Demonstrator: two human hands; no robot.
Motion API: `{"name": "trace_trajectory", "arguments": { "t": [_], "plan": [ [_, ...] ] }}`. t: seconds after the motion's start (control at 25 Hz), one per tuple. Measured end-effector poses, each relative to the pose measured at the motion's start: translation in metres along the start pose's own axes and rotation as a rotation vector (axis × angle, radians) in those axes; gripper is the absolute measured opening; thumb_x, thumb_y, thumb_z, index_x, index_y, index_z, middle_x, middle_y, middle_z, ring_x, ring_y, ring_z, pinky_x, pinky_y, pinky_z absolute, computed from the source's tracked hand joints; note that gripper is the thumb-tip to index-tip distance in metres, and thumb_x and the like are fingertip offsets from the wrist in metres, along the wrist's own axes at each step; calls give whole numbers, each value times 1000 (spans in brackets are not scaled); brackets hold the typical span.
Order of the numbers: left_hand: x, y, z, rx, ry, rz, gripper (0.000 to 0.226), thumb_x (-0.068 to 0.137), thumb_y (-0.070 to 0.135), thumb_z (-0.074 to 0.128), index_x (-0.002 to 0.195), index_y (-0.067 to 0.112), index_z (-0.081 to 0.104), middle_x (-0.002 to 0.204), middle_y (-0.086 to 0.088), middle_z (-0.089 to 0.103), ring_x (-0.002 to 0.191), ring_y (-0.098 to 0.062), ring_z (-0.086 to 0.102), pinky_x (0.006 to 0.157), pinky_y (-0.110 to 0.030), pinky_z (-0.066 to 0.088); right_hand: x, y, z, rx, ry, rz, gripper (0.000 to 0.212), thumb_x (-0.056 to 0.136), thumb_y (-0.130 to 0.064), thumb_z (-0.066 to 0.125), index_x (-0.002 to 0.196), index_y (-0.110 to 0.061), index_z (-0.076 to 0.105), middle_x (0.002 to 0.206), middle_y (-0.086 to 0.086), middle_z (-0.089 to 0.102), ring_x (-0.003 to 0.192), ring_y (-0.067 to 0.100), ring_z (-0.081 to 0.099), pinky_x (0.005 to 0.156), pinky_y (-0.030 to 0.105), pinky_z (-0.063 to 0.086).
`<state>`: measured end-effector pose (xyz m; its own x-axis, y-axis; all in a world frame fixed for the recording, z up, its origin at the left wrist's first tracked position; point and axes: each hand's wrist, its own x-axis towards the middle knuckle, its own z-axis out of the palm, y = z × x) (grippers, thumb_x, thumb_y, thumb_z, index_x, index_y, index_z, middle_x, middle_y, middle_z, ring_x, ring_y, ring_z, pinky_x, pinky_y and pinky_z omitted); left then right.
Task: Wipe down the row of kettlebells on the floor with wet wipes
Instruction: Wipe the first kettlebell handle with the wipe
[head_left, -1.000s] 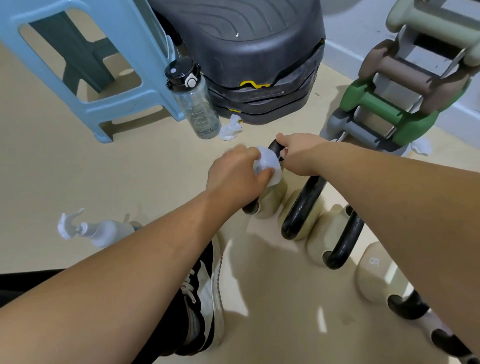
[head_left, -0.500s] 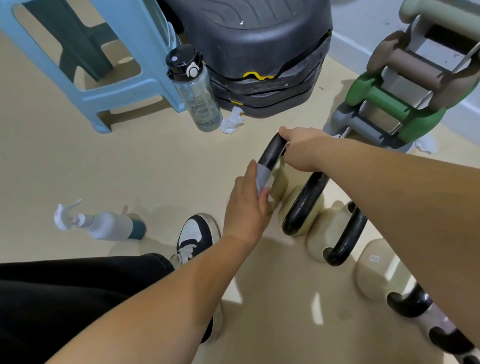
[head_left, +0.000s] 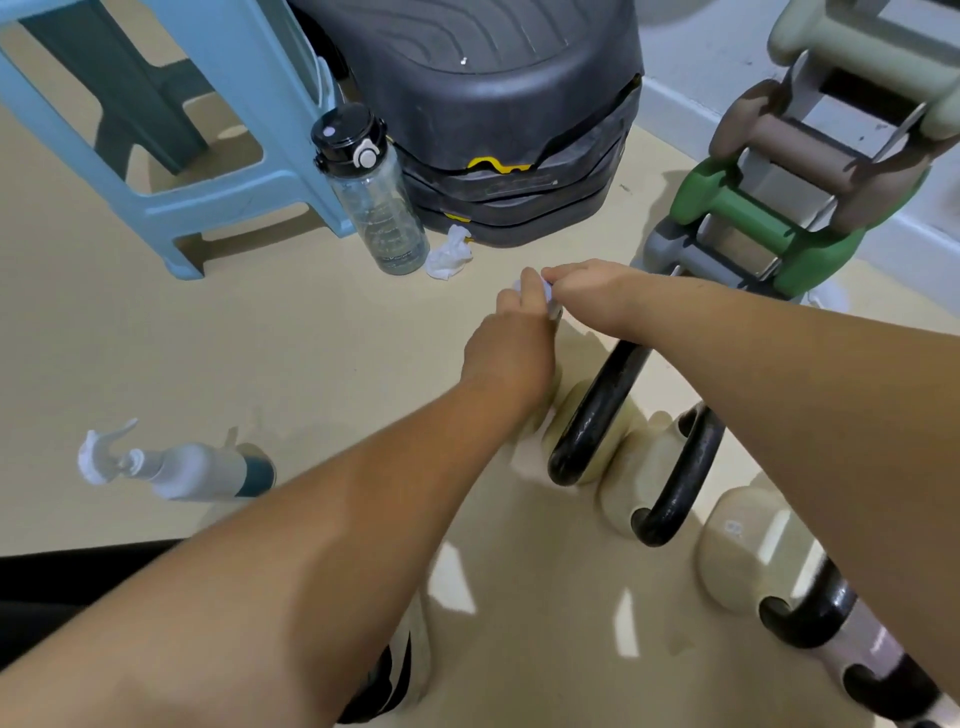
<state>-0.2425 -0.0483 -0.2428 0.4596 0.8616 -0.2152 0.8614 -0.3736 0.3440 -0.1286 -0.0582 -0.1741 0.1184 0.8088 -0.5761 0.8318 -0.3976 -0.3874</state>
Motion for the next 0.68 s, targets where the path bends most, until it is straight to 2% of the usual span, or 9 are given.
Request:
{"name": "trace_trajectory", "arguments": {
  "t": [0.12, 0.2, 0.28, 0.36, 0.4, 0.48, 0.56, 0.6, 0.68],
  "plan": [
    [-63, -30, 15, 95, 122, 136, 78, 96, 11, 50, 159, 19, 4, 118, -13, 45, 90, -33, 52, 66, -40, 48, 1, 5, -10, 127, 2, 65, 39, 101, -17, 34, 132, -4, 54, 142, 16, 48, 130, 33, 44, 106, 39, 33],
    [-82, -47, 23, 196, 173, 195, 89, 87, 1, 55, 159, 13, 4, 122, -17, 48, 90, -34, 54, 68, -39, 49, 3, 8, -15, 162, -1, 81, 41, 103, -20, 34, 135, -3, 52, 144, 18, 46, 134, 35, 40, 108, 40, 30],
    [-70, -41, 18, 291, 146, 187, 89, 84, -1, 51, 160, 7, 5, 121, -18, 49, 91, -34, 53, 71, -40, 47, 5, 11, -16, 123, 21, 60, 44, 104, -27, 32, 135, -3, 50, 145, 17, 45, 136, 33, 39, 108, 39, 29],
    [-42, -14, 4, 336, 103, 138, 81, 91, 6, 45, 161, 9, 3, 124, -16, 46, 97, -35, 55, 72, -41, 45, 10, 17, -13, 80, 103, 27, 53, 104, -41, 24, 139, -9, 48, 147, 10, 44, 139, 30, 36, 110, 39, 26],
    [-23, 0, -3, 351, 78, 112, 76, 95, 8, 43, 161, 11, 5, 127, -16, 45, 101, -36, 57, 72, -41, 43, 10, 19, -10, 123, 140, 42, 58, 104, -45, 19, 142, -11, 46, 149, 9, 44, 139, 29, 36, 111, 39, 25],
    [22, 21, -10, 400, -42, 60, 63, 96, 9, 46, 155, 13, 23, 129, -15, 45, 106, -36, 59, 72, -39, 40, 9, 22, -8, 159, 220, 60, 56, 104, -40, 14, 142, -11, 41, 144, 14, 47, 135, 34, 40, 105, 44, 30],
    [60, 36, -16, 484, -218, 25, 47, 94, 9, 54, 140, 13, 46, 119, -11, 50, 104, -32, 58, 74, -38, 41, 3, 29, -7, 56, 286, 68, 43, 103, -27, 16, 135, -11, 40, 136, 17, 48, 127, 38, 43, 91, 45, 35],
    [71, 43, -18, 528, -292, 45, 41, 92, 10, 56, 133, 12, 53, 110, -8, 51, 98, -30, 56, 74, -37, 43, 0, 33, -8, 65, 297, 114, 39, 103, -25, 18, 131, -11, 42, 133, 16, 49, 124, 38, 45, 88, 44, 36],
    [82, 49, -17, 595, -361, 91, 35, 90, 9, 56, 125, 11, 60, 97, -4, 53, 91, -28, 53, 73, -36, 44, -4, 40, -5, 31, 266, 201, 39, 103, -28, 22, 129, -12, 46, 132, 15, 50, 121, 36, 47, 93, 44, 38]
  ]
}}
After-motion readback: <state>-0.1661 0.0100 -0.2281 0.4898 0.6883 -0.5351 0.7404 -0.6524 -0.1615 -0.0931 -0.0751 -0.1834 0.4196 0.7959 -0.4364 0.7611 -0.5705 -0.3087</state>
